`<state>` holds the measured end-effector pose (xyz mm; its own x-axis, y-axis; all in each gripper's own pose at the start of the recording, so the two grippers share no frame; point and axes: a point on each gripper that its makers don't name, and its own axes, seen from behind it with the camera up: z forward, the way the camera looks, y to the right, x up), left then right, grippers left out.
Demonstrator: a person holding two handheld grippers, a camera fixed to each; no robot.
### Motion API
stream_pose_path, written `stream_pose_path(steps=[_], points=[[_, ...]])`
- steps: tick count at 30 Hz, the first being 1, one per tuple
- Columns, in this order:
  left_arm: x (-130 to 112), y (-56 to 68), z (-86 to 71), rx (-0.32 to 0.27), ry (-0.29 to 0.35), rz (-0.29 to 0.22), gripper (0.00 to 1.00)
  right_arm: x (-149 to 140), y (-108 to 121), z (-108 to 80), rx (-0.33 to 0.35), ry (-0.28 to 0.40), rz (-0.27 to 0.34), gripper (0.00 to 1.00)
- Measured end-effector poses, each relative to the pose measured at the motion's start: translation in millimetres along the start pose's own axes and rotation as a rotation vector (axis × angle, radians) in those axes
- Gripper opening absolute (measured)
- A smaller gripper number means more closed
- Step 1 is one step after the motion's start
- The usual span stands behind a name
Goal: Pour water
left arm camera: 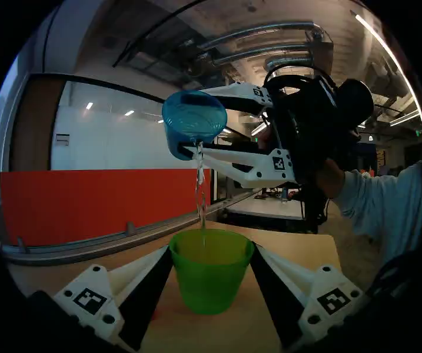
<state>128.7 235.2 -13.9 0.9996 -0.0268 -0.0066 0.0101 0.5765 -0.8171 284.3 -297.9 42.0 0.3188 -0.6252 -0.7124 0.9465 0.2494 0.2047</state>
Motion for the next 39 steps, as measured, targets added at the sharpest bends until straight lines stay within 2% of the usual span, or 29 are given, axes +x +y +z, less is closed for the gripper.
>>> stream_pose_path(steps=[18, 39], points=[[-2, -1.3, -0.6, 0.003, -0.003, -0.003, 0.89, 8, 9, -0.5, -0.025, 0.007, -0.079, 0.91], [0, -0.6, 2.6, 0.002, -0.002, -0.001, 0.89, 12, 19, -0.3, -0.037, 0.0, -0.203, 0.9]])
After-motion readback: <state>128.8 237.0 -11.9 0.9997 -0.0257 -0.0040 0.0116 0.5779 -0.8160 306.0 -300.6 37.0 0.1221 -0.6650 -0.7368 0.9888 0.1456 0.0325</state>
